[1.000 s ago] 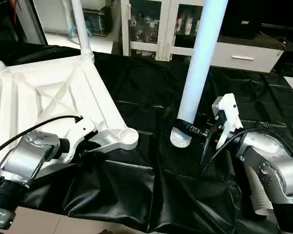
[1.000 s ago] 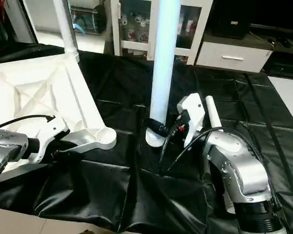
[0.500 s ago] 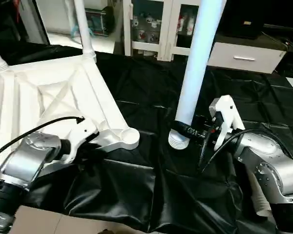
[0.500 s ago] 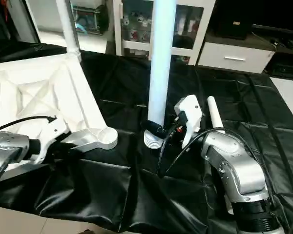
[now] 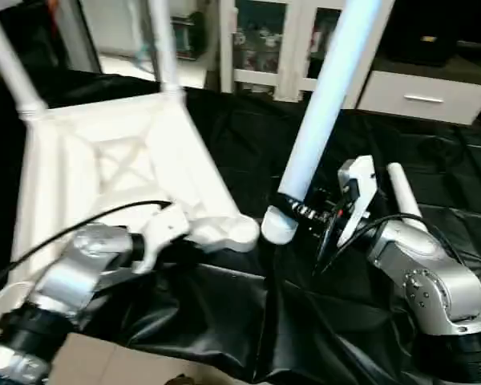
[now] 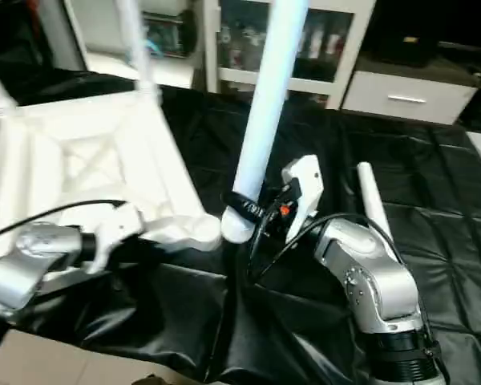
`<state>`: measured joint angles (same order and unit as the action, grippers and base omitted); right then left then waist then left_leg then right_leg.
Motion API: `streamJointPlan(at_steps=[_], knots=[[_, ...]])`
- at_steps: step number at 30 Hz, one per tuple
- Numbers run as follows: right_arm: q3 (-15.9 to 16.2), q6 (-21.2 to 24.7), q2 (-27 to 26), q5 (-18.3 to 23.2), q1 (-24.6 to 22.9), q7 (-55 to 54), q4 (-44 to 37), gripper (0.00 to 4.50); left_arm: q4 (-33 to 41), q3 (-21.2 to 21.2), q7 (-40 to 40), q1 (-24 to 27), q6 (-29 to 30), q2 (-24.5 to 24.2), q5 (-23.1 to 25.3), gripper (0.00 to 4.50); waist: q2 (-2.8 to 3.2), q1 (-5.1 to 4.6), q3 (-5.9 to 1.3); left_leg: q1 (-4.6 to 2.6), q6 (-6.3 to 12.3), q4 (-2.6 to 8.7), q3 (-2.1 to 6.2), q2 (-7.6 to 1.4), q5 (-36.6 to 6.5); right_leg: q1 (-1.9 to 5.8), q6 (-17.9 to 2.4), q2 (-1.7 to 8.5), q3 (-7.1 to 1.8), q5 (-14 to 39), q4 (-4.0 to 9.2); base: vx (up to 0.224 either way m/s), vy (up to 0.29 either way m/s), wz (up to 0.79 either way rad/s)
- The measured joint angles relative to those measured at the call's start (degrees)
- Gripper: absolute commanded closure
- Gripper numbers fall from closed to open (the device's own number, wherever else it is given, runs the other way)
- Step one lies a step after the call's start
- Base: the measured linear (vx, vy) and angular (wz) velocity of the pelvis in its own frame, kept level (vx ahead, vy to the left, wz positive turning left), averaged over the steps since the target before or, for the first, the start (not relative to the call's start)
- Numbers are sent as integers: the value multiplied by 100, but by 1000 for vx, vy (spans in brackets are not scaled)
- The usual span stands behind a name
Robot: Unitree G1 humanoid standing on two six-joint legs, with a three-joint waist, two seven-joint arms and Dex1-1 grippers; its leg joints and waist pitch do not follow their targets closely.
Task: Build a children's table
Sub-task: Pick table leg, then insert table leg to table base
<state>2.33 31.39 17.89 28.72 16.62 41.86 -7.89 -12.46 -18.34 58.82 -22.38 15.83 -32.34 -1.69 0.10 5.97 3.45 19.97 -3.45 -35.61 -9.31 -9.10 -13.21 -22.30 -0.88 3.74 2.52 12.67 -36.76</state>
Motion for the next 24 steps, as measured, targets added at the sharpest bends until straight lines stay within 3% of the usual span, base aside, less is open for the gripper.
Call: streamJointPlan(at_steps=[8, 14, 24], knots=[[277, 28, -42, -147, 213, 57, 185, 264, -192, -58, 380, -77, -313, 46, 40, 450, 21, 6, -5, 1, -10, 1, -39, -26, 10, 0, 6, 7, 6, 1, -1, 0, 0, 0], [509, -133, -180, -409, 225, 52, 726, 264, -240, -75, 489, -103, -445, 63, 41, 450, 21, 22, -5, 9, -10, 4, -49, -29, 11, -7, 9, 10, 7, 3, -1, 0, 0, 0], [632, -583, -502, -668, 646, 24, 1612, 264, -254, -47, 551, -101, -493, 87, 53, 450, 20, 36, -5, 15, -12, 7, -54, -30, 13, -16, 9, 12, 8, 3, -2, 0, 0, 0]])
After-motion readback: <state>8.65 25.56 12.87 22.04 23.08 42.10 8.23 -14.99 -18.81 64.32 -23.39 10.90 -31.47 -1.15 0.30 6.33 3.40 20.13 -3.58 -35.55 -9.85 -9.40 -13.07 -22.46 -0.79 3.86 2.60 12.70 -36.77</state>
